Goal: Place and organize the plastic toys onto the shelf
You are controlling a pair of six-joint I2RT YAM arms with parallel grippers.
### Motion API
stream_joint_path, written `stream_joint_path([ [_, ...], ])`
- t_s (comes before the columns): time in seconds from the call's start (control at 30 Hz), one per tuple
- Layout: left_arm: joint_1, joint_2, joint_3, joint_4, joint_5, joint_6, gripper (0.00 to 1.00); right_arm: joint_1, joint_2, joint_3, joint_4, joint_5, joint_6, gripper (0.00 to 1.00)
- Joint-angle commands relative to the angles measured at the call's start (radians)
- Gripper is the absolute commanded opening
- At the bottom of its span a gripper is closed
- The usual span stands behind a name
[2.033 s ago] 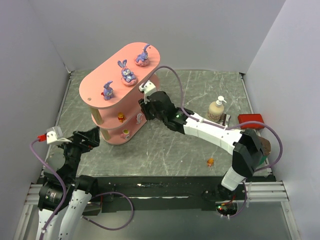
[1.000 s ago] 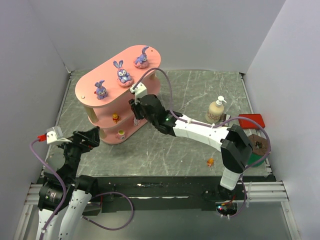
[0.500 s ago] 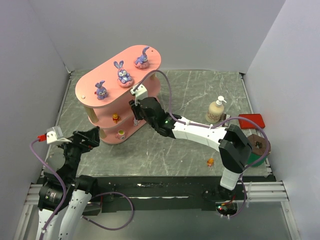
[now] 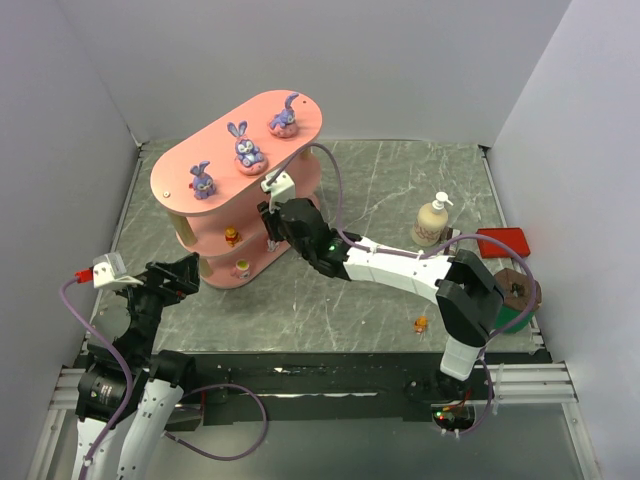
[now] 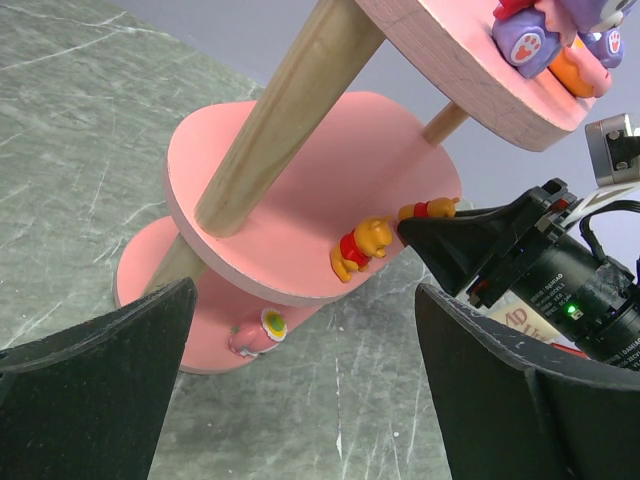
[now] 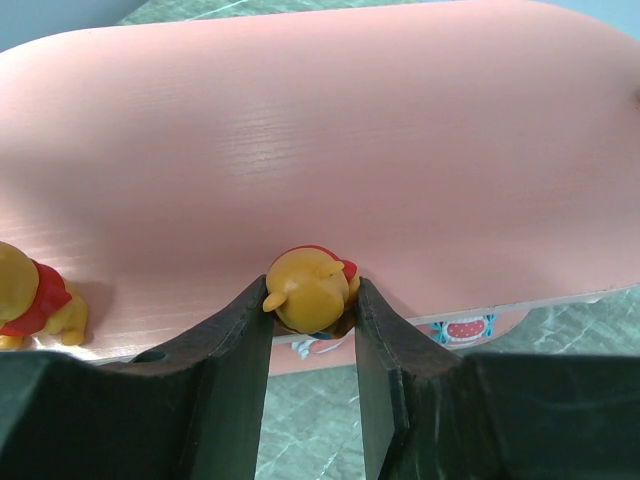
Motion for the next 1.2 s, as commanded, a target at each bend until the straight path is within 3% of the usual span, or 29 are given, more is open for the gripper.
stream_joint_path([
  [0.0,0.005,0.008,0.019,0.023,0.015,0.005,0.96,0.014,-0.009,-0.002,0.018,0.033,0.002,0.13],
  [0.43,0.007,0.006,0.019,0.023,0.013,0.005,0.96,0.025,0.023,0.036,-0.031,0.096,0.056,0.29],
  [0.9,0.005,0.006,0.019,0.022,0.013,0.005,0.96,0.025,0.058,0.073,-0.048,0.116,0.070,0.37],
  [1.17,0.005,0.005,0.019,0.022,0.013,0.005,0.97,0.026,0.063,0.091,-0.087,0.122,0.077,0.47],
])
